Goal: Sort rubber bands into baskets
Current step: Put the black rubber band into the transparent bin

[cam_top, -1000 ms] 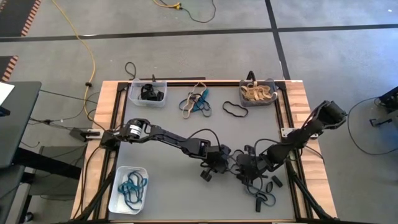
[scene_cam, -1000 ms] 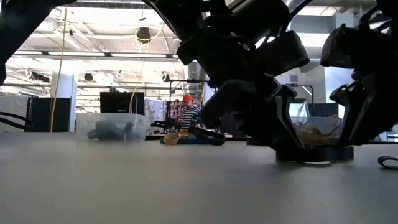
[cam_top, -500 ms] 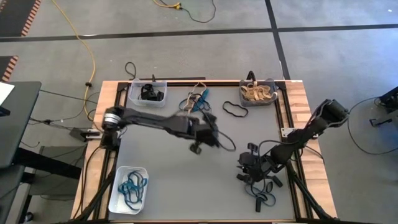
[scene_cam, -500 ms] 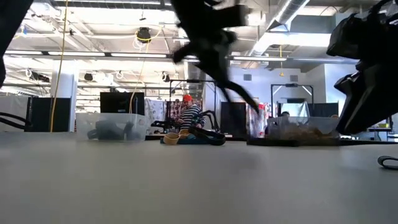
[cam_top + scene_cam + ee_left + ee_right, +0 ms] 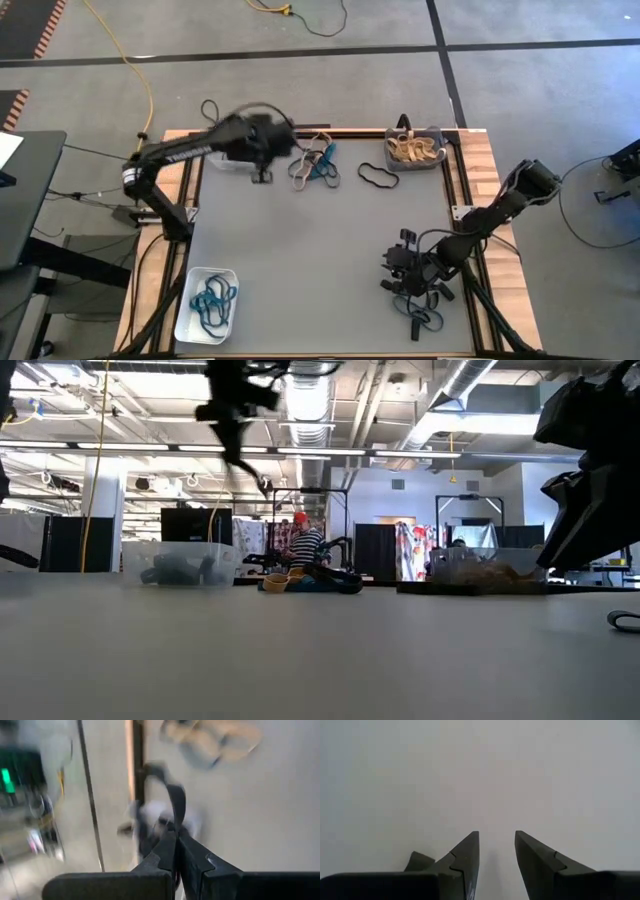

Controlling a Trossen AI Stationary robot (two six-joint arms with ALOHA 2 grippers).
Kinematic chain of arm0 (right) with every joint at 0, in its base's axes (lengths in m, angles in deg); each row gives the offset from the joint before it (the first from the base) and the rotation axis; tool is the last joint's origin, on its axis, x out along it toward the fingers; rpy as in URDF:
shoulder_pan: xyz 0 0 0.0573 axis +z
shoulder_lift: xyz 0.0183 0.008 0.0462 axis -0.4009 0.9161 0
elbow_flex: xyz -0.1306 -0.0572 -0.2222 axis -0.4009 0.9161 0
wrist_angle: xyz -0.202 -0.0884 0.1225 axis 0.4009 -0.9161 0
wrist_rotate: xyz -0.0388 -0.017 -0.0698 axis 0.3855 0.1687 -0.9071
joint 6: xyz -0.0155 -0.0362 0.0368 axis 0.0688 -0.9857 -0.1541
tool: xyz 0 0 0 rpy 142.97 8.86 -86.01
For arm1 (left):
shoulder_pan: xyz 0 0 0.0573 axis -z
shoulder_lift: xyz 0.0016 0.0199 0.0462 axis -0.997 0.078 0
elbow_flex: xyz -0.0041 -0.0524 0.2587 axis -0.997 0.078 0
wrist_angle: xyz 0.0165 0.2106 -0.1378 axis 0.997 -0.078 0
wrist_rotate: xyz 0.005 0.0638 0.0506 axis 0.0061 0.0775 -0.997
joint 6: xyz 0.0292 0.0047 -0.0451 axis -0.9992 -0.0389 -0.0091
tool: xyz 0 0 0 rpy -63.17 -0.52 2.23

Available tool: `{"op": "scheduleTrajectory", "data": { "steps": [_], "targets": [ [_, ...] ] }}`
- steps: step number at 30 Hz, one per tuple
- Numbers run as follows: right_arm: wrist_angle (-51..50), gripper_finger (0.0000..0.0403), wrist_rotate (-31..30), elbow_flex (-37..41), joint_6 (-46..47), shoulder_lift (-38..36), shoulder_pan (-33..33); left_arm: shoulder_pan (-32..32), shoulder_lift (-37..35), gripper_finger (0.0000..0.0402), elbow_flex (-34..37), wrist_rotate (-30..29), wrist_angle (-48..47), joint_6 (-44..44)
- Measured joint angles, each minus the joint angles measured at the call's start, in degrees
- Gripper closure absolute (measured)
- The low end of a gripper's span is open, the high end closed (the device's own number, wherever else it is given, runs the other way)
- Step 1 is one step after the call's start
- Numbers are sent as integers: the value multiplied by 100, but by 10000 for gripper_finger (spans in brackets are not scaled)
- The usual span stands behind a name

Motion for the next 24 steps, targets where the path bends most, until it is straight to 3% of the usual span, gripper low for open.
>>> {"op": "scheduleTrajectory", "data": {
  "steps": [7, 12, 24],
  "targets": [
    [15, 250, -111, 0, 101, 0, 176, -1422, -252, 401, 207, 117, -702, 257],
    [12, 250, -155, 0, 171, 0, 235, -2225, -250, 401, 767, 219, -762, 374],
    [10, 250, -253, 0, 167, 0, 220, -3092, -238, 401, 2612, 363, 304, -61]
  ]
}}
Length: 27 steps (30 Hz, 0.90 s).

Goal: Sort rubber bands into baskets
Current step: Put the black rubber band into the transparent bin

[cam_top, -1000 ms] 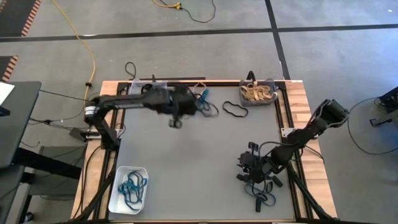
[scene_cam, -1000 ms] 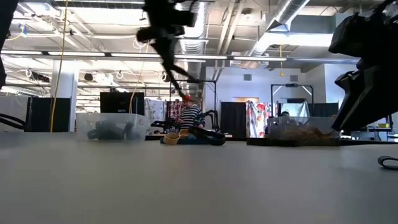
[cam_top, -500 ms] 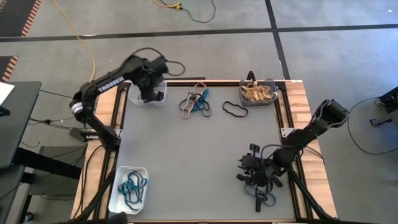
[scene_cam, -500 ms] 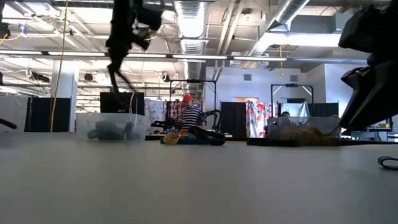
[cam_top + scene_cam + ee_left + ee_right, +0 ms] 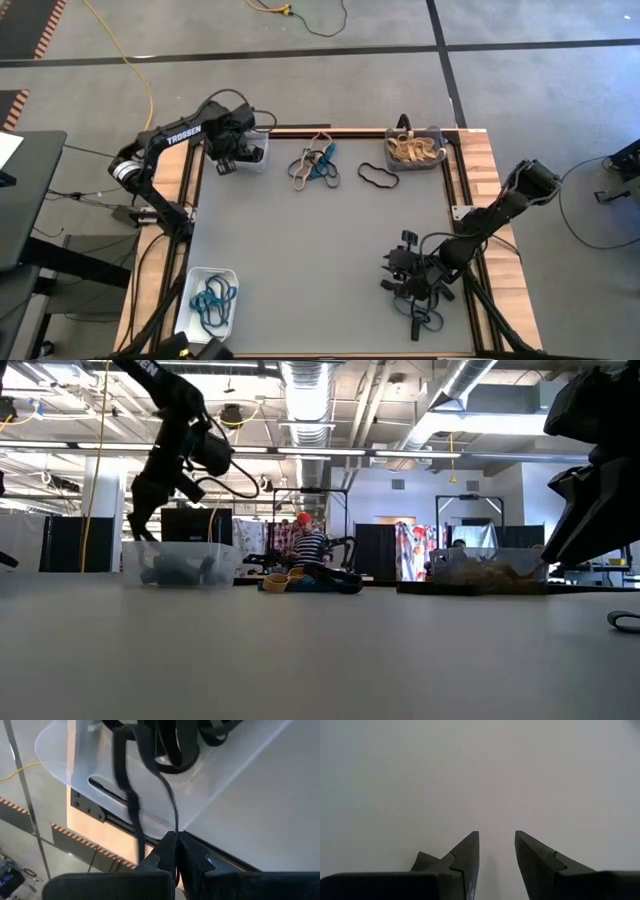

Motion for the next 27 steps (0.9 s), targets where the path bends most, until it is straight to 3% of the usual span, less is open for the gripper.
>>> {"op": "scheduleTrajectory", "data": {
  "steps": [11, 17, 22, 27],
  "targets": [
    [15, 250, 0, 0, -2, 0, -181, -50, 0, 382, 88, 239, 999, -211],
    [44, 250, 2, 0, 0, 0, -181, -51, 0, 304, 87, 298, 1553, -213],
    [42, 250, 2, 0, -2, 0, -181, 16, 0, 232, 87, 799, 2017, -9],
    [37, 250, 4, 0, -4, 0, -181, 142, 0, 188, 87, 1457, 2570, 291]
  ]
}}
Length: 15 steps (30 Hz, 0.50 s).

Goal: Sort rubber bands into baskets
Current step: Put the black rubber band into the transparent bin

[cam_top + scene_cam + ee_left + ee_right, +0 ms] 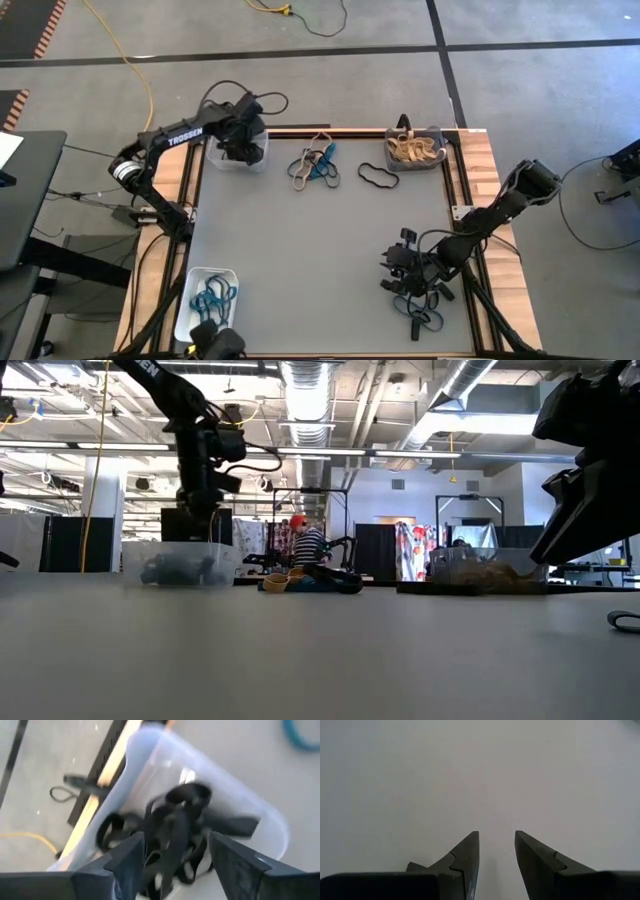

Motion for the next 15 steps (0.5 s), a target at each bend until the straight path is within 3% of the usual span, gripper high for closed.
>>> {"op": "scheduleTrajectory", "data": {
  "steps": [6, 15],
  "targets": [
    [2, 250, 4, 0, 3, 0, 9, 211, 0, 175, 0, 304, 597, 313],
    [190, 250, 520, 0, -97, 2, 87, 941, 0, 175, -2, 1758, 926, 707]
  ]
}}
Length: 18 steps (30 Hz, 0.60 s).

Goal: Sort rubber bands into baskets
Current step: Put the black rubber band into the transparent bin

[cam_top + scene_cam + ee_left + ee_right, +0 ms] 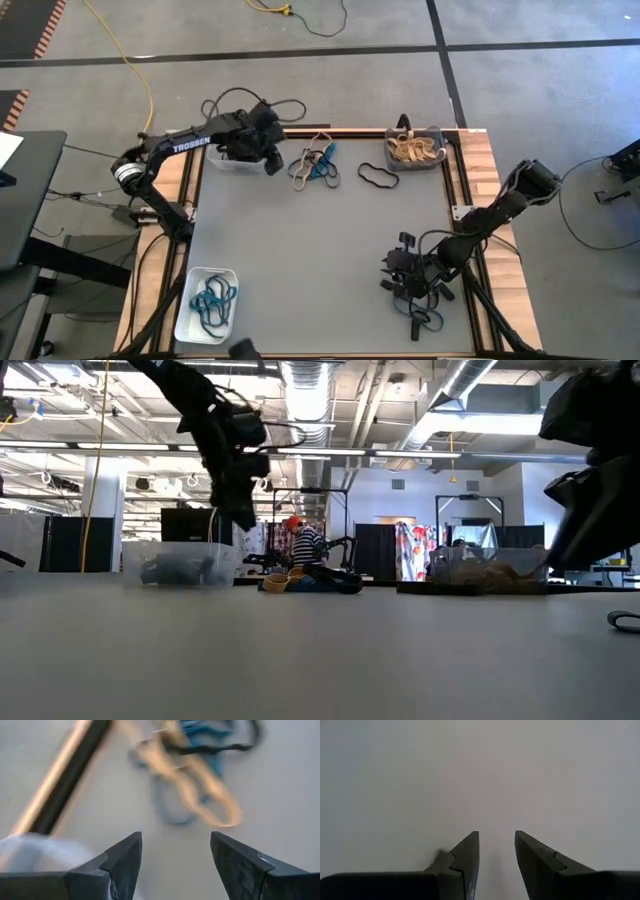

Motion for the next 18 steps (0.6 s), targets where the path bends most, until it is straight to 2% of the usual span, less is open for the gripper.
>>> {"op": "scheduleTrajectory", "data": {
  "steps": [4, 13, 18],
  "targets": [
    [157, 250, 411, 0, -91, 0, 149, 622, 0, 175, 0, 90, 69, -42],
    [367, 250, 586, 0, -1, 0, 560, 2103, 24, 175, -4, 80, 898, 44],
    [297, 250, 923, 0, 146, 0, 626, 2826, 86, 175, 2, 13, 1375, 46]
  ]
}}
